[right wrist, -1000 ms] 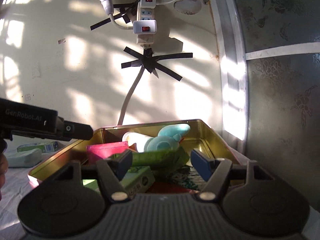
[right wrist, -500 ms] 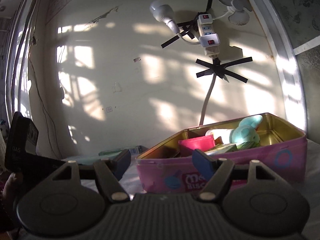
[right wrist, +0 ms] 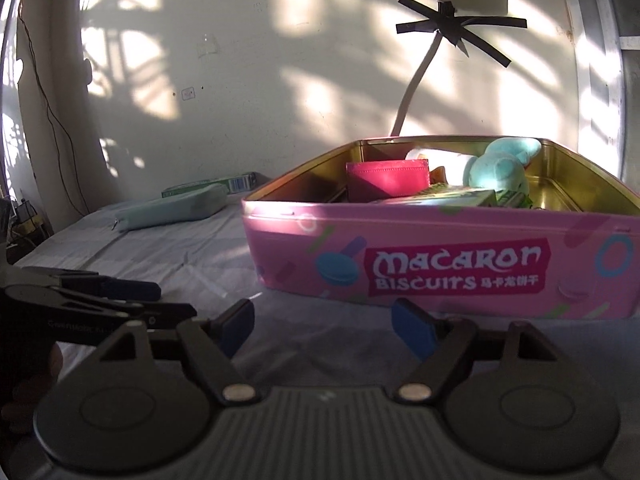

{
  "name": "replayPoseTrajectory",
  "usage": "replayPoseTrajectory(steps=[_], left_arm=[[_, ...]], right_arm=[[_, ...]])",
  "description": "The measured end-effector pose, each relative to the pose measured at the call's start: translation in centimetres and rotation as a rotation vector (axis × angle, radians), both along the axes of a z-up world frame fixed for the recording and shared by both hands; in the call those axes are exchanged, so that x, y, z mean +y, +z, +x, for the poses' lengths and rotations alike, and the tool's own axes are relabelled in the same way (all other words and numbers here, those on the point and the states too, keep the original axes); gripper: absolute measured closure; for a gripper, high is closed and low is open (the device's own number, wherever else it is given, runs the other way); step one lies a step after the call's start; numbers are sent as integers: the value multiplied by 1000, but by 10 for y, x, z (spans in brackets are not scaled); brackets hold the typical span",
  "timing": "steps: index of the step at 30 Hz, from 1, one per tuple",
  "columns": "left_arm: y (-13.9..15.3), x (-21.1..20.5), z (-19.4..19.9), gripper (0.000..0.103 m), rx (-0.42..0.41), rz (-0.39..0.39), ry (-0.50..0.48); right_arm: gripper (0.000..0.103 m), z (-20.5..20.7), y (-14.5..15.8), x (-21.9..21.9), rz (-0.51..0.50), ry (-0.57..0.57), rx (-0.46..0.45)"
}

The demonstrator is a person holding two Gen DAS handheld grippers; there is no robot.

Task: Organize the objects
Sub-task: 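Withdraw the left gripper and move it onto the teal pencil pouch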

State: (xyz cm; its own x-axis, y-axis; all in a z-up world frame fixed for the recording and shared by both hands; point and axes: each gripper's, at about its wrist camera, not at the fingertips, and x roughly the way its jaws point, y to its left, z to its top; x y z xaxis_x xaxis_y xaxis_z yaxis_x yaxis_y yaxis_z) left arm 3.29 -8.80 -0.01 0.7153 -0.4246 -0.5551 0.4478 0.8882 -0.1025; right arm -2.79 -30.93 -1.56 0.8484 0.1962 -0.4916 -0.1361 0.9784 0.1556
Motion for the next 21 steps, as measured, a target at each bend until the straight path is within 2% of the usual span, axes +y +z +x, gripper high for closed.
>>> replayPoseTrajectory(steps=[5,13,21], left_arm=[[0,2,0,25,3,-8,2],[0,5,-1,24,11,-40,4],[1,4,-1,22,12,-39,5]], right_arm=[[25,13,-6,4,-22,1,82],[24,14,-6,18,-122,-10,90],[21,17,-6,15,-114,1,95]])
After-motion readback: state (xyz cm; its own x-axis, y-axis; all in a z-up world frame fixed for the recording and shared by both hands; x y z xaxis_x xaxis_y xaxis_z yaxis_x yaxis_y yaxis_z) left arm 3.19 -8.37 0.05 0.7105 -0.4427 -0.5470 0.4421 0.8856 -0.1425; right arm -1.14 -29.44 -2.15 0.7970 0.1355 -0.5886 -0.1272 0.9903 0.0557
